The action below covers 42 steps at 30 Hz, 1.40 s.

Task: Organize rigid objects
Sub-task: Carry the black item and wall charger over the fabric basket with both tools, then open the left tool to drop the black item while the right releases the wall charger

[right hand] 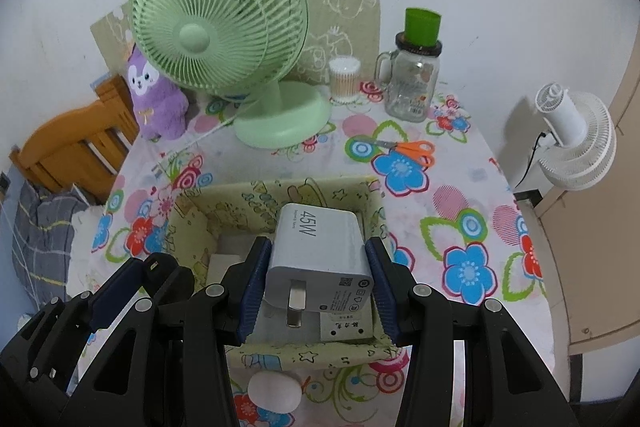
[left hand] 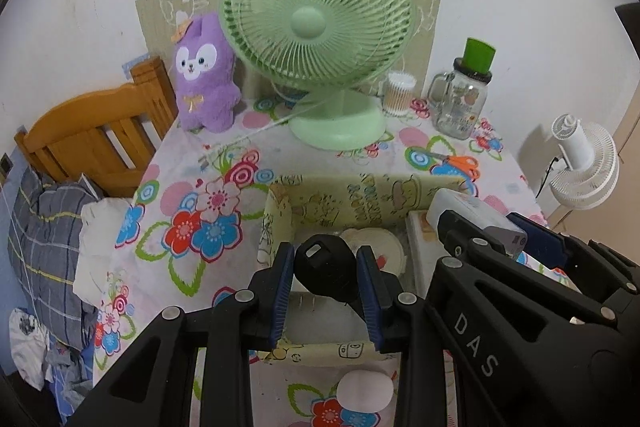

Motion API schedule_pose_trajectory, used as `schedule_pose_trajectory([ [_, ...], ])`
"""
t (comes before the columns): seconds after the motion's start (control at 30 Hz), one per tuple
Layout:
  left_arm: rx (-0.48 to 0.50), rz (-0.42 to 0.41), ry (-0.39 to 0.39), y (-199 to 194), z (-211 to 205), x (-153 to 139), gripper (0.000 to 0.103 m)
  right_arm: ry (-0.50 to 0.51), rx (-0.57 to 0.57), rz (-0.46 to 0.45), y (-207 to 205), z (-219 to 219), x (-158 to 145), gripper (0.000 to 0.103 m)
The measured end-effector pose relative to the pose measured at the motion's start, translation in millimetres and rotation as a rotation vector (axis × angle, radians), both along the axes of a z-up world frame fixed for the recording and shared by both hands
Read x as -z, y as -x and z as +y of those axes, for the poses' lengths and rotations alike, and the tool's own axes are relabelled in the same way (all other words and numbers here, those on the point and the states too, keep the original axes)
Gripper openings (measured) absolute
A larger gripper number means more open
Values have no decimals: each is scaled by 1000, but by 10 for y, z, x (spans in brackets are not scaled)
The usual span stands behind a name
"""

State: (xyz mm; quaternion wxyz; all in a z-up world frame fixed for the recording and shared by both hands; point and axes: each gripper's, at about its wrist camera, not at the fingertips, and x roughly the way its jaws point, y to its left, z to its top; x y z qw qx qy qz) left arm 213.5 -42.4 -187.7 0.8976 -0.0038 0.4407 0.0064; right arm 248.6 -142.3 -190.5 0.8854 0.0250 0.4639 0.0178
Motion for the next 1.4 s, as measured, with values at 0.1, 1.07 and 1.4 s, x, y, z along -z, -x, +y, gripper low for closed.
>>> schedule_pose_trajectory([
  [0.1,-6,23,3,-31,32,104,32,10,-14,20,-41,35,107,52],
  [1.07,62,153,-18,12,61,441,58,-86,-161,130,-54,205,598,52],
  [1.4,60,119,-27,134,34,327,82,-60,-167,89,64,180,444,78],
])
